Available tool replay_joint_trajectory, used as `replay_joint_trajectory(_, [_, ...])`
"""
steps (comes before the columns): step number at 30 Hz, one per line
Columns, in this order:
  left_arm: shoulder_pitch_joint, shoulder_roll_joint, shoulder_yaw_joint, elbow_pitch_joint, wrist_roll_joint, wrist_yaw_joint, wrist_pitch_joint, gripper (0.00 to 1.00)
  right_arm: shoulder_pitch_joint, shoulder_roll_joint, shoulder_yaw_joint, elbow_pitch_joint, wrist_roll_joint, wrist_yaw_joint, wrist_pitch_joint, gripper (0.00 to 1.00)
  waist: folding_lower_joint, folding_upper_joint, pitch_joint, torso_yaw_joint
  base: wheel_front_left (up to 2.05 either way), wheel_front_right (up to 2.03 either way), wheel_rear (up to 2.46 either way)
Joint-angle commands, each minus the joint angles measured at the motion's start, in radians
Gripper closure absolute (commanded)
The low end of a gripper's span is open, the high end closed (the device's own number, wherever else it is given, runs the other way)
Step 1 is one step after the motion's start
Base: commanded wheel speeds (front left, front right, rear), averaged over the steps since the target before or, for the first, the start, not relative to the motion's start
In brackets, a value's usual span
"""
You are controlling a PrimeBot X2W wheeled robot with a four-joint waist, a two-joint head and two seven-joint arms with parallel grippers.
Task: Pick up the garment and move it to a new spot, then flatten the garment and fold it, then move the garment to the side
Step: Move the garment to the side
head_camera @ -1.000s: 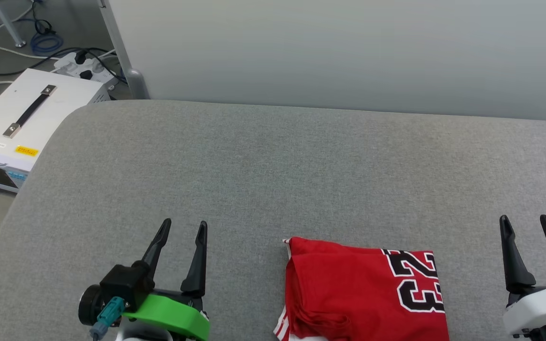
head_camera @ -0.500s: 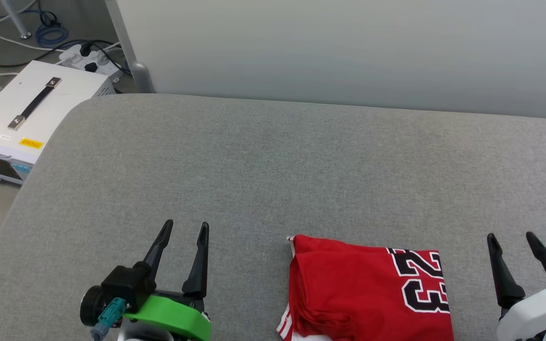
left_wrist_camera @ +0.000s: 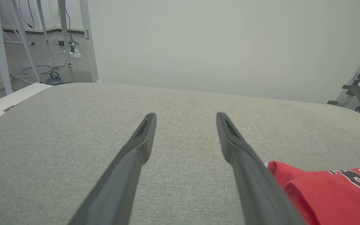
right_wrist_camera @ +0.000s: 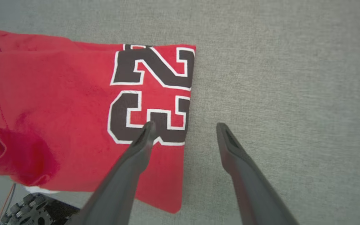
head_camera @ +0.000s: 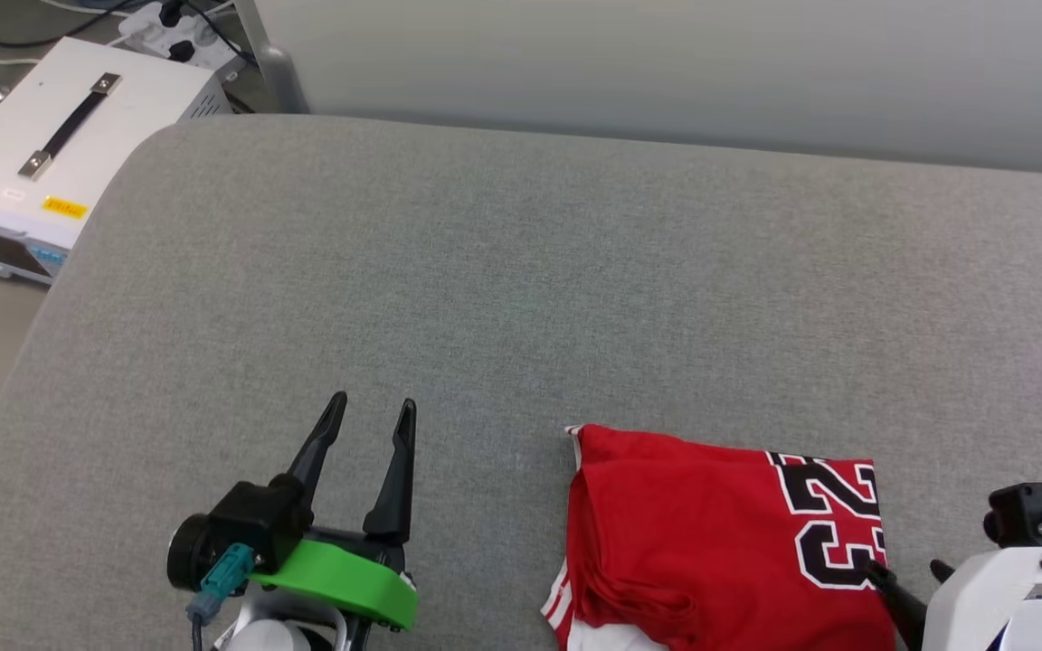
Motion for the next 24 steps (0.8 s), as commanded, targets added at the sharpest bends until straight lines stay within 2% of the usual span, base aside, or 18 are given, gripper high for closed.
replay_joint_trajectory(1, [-0.029,-0.007,-0.003,-0.004,-0.002,-0.003,-0.006,0.0,-0.021,0.0,0.003,0.008,0.012,-0.001,0.024,0.0,0.0,0.0,0.05,0.032,0.0,0.0,0.0])
replay_joint_trajectory(8, [-0.073,-0.013,-0.013,0.001,-0.006,-0.003,-0.006,0.0,-0.072,-0.028,0.022,0.075,0.012,-0.001,0.086,0.0,0.0,0.0,0.111,0.075,0.0,0.0,0.0])
replay_joint_trajectory(16, [-0.089,-0.019,-0.027,0.01,-0.009,-0.003,-0.006,0.0,-0.089,-0.06,0.102,0.182,0.023,-0.001,0.115,0.0,0.0,0.0,0.128,0.097,0.0,0.0,0.0])
replay_joint_trajectory(17, [-0.091,-0.019,-0.028,0.011,-0.009,-0.003,-0.006,0.0,-0.089,-0.064,0.113,0.194,0.026,-0.001,0.119,0.33,0.0,0.0,0.127,0.098,0.0,0.0,0.0])
replay_joint_trajectory(18, [-0.092,-0.02,-0.029,0.012,-0.009,-0.003,-0.006,0.0,-0.089,-0.068,0.12,0.202,0.028,-0.001,0.118,0.8,0.0,0.0,0.126,0.098,0.0,0.0,0.0])
replay_joint_trajectory(19, [-0.092,-0.02,-0.029,0.013,-0.009,-0.003,-0.006,0.0,-0.09,-0.073,0.126,0.21,0.03,-0.001,0.112,1.0,0.0,0.0,0.122,0.098,0.0,0.0,0.0])
replay_joint_trajectory(24, [-0.087,-0.016,-0.036,0.015,-0.012,-0.003,-0.006,0.0,-0.11,-0.103,0.143,0.221,0.015,-0.001,0.06,1.0,0.0,0.0,0.097,0.081,0.0,0.0,0.0])
